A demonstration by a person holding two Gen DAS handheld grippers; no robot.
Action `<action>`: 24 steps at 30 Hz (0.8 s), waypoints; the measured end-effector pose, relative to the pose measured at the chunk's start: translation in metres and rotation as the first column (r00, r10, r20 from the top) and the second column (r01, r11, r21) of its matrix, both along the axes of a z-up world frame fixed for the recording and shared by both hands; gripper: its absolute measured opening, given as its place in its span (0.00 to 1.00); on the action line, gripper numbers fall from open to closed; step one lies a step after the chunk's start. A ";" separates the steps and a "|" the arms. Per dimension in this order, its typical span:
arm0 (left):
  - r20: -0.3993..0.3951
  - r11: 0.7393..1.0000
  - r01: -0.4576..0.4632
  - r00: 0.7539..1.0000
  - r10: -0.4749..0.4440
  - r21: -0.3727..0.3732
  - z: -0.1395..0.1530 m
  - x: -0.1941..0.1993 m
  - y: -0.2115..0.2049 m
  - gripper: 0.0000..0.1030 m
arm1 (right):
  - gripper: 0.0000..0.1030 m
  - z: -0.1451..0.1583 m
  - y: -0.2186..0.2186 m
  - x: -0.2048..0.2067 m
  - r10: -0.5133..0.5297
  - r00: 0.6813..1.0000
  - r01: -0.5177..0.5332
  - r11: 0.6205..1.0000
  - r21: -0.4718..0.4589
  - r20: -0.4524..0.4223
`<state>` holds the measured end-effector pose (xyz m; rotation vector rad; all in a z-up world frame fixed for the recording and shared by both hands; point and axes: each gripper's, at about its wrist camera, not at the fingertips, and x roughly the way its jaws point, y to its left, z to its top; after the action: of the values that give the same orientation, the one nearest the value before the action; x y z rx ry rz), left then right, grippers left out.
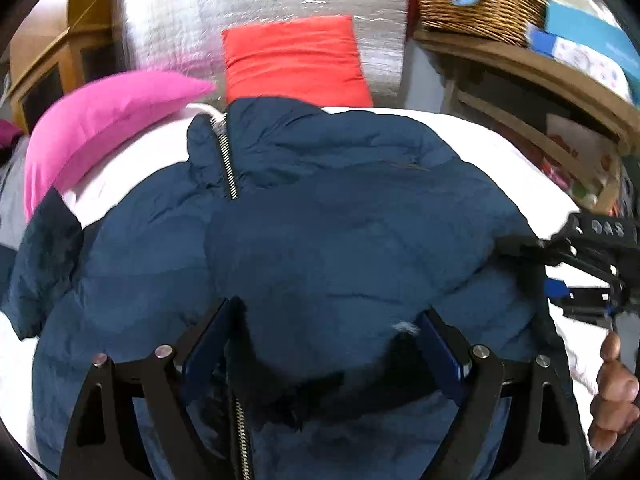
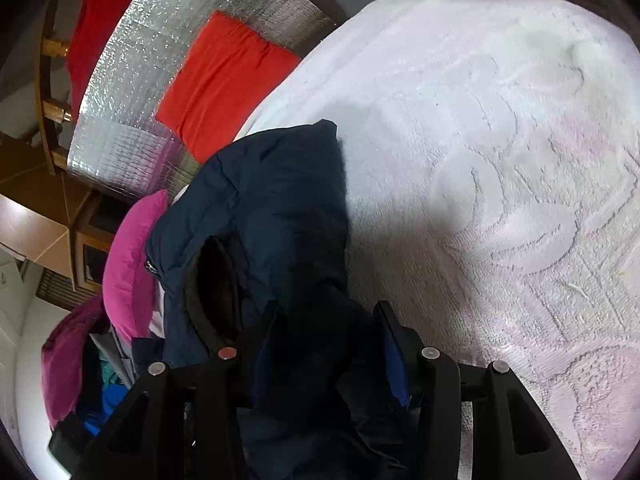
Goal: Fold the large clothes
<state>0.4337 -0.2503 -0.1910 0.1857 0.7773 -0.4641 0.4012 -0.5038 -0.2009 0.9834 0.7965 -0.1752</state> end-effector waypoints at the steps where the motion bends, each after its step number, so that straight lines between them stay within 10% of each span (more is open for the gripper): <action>1: -0.012 1.000 -0.013 1.000 0.013 -0.022 0.001 0.004 0.006 0.70 | 0.49 0.000 0.000 -0.001 0.001 1.000 -0.001 1.000 0.000 0.000; 6: -0.066 0.990 -0.087 0.995 0.079 -0.113 0.008 0.026 0.038 0.22 | 0.48 0.003 0.004 -0.001 0.002 1.000 -0.002 1.000 -0.031 -0.004; 16: -0.271 0.892 -0.243 0.952 0.143 -0.382 0.013 0.050 0.134 0.27 | 0.48 0.007 0.006 -0.004 0.003 1.000 -0.003 1.000 -0.029 0.005; 24: -0.338 0.907 -0.269 0.928 0.155 -0.324 -0.003 0.040 0.167 0.64 | 0.48 0.009 0.011 0.000 0.009 1.000 -0.008 0.999 -0.038 0.004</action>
<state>0.4734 -0.0833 -0.1938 -0.3276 0.9869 -0.4234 0.4016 -0.4926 -0.1922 0.9443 0.7908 -0.1801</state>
